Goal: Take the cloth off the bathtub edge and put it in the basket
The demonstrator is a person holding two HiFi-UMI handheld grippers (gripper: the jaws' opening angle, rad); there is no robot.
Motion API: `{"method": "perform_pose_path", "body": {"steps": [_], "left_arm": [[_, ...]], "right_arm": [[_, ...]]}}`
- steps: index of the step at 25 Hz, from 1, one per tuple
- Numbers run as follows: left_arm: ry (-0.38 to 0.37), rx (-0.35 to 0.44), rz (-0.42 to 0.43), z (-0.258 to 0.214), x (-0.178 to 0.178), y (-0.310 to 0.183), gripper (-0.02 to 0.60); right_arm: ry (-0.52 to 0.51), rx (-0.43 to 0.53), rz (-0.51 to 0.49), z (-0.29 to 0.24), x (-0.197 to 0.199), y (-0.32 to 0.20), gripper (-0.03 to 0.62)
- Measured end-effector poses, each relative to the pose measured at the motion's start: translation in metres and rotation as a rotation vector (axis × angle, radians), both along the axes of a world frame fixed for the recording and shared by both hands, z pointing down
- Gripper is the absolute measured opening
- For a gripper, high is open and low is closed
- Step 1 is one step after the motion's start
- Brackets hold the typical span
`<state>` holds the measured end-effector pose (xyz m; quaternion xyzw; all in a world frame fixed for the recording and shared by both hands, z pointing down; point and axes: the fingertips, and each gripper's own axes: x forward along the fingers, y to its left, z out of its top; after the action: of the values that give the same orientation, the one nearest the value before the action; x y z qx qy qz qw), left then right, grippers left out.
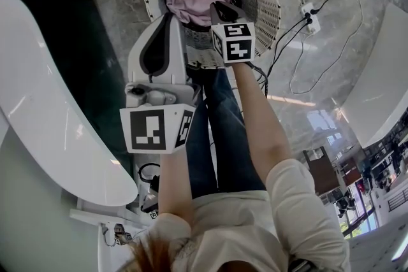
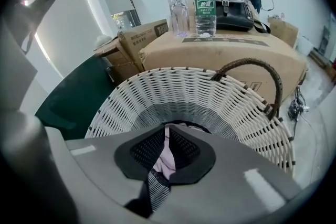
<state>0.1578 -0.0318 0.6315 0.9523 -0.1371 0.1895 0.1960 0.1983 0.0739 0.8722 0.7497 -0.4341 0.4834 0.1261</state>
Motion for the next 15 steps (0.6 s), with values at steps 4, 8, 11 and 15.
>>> {"method": "perform_pose_path", "body": {"steps": [4,8,11,15], "left_arm": [[0.005,0.000,-0.004,-0.004,0.002,-0.002,0.049],[0.013,0.007,-0.004,-0.011,0.007,-0.002,0.049],[0.019,0.015,-0.006,-0.018,0.009,-0.003,0.049],[0.025,0.026,-0.017,-0.027,0.011,-0.007,0.049]], "right_arm": [[0.010,-0.008,-0.003,-0.005,0.007,0.001,0.003],[0.016,-0.006,-0.006,-0.012,0.014,0.001,-0.002],[0.021,-0.001,-0.009,-0.020,0.018,0.001,-0.002],[0.041,0.029,-0.003,-0.039,0.027,-0.001,-0.002]]}}
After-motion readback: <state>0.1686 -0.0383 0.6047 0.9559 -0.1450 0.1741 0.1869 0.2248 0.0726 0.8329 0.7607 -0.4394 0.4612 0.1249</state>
